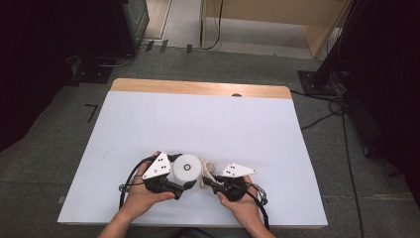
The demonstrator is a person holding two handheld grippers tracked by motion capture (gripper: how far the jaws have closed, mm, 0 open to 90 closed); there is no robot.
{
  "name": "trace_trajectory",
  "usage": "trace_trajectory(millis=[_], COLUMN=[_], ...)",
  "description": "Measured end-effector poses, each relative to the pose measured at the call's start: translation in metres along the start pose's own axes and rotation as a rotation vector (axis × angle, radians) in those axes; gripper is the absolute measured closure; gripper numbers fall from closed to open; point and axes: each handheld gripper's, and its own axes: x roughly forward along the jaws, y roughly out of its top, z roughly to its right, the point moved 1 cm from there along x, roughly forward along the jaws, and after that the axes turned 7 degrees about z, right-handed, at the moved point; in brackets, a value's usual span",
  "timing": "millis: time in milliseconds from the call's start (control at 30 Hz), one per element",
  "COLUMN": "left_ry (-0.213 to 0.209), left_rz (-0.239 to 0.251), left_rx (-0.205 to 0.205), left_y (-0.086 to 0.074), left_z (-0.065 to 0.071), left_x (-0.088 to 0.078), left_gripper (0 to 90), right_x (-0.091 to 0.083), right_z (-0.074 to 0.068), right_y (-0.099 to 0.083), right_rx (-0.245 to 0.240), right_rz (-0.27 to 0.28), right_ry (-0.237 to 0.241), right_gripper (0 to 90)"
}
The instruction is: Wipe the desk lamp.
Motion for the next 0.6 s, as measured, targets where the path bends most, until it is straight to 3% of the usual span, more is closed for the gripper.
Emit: trace_trajectory(millis=[100,267,533,600], left_ry=[0.000,-0.003,-0.009,-0.009], left_rz=[-0.002,-0.001,0.001,0.001], left_rx=[0.000,-0.002,-0.012,-0.013], left_y=[0.000,0.000,-0.001,-0.001], left_z=[0.000,0.000,-0.001,-0.001], left_x=[0.000,0.000,0.000,0.000], left_gripper=[8.4,8.4,8.1,8.0], right_x=[0.001,0.000,-0.020,-0.022], right_z=[0.002,0.000,-0.013,-0.015], right_y=[-0.002,0.000,0.026,0.028], right_rx=[0.021,-0.007,-0.076,-0.088], right_rz=[-0.012,-0.004,0.137,0.150], right_ry=[0.008,-0.005,0.001,0.001], right_gripper=[80.6,80.7,80.6,80.5])
